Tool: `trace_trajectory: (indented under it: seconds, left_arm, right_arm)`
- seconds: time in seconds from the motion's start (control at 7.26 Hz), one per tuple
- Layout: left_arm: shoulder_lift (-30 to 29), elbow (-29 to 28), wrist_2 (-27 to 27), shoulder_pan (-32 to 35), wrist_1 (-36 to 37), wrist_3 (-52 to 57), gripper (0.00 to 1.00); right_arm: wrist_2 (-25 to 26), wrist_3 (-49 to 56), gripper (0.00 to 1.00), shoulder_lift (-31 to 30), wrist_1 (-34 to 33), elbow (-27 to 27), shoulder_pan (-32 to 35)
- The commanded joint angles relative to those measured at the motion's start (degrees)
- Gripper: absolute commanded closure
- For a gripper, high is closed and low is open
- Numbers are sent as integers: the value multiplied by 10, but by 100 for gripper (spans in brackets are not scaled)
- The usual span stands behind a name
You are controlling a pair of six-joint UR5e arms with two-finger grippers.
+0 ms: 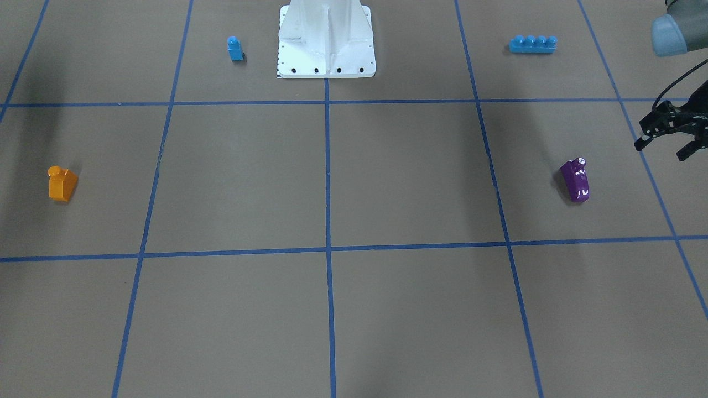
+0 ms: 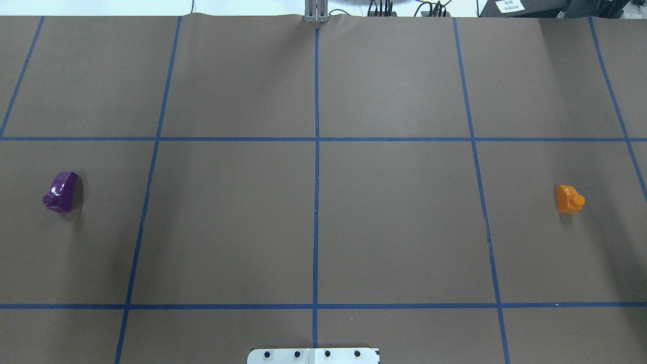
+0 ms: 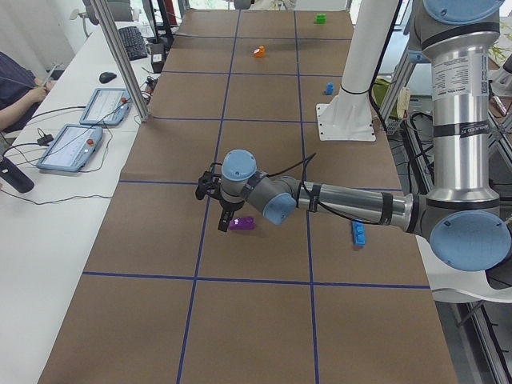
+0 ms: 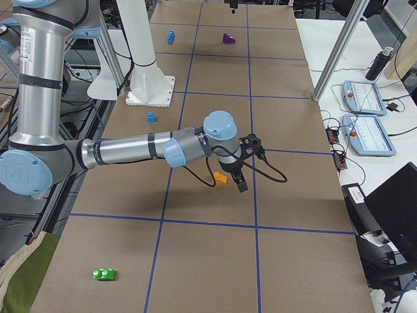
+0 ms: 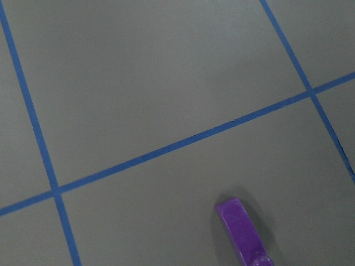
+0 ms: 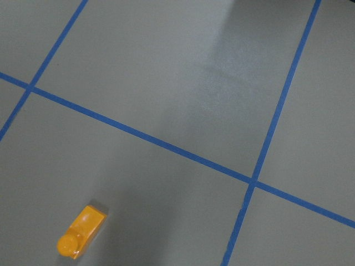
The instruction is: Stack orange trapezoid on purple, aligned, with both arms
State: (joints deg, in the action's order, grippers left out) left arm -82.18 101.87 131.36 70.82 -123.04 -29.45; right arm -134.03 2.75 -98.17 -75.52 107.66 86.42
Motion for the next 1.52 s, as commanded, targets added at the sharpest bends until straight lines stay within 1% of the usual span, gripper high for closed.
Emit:
trace_trajectory:
  seconds: [0.0,0.14,0.28,0.55,0.69,1.1,1.24,1.38]
  left_arm:
    - [11,-1,-111,-99,-52,-149,0]
    - [5,-2,-157,-159,-55,-194,0]
    - [4,-3,-180,-193,-55,-199,0]
    - [1,-17,-182,-207,-53,-172,1]
    - [-3,-32,-181,-207,-55,-138,1]
    - [-28,-63,-181,-208,-57,-142,3]
    - [-28,-63,-181,-208,-60,-144,6]
    - [-28,-74,-181,-209,-78,-146,17]
  right_arm:
    - [3,-1,0,-2,0,-1,-4]
    - [3,-1,0,-2,0,-1,-4]
    - [3,-1,0,-2,1,-2,-4]
    - [3,-1,0,-2,1,-2,-4]
    - [3,-1,0,-2,1,-2,-4]
    - [3,-2,0,-2,1,-3,-4]
    - [3,-2,0,-2,1,-3,-4]
    - [3,-3,0,-2,1,-3,-4]
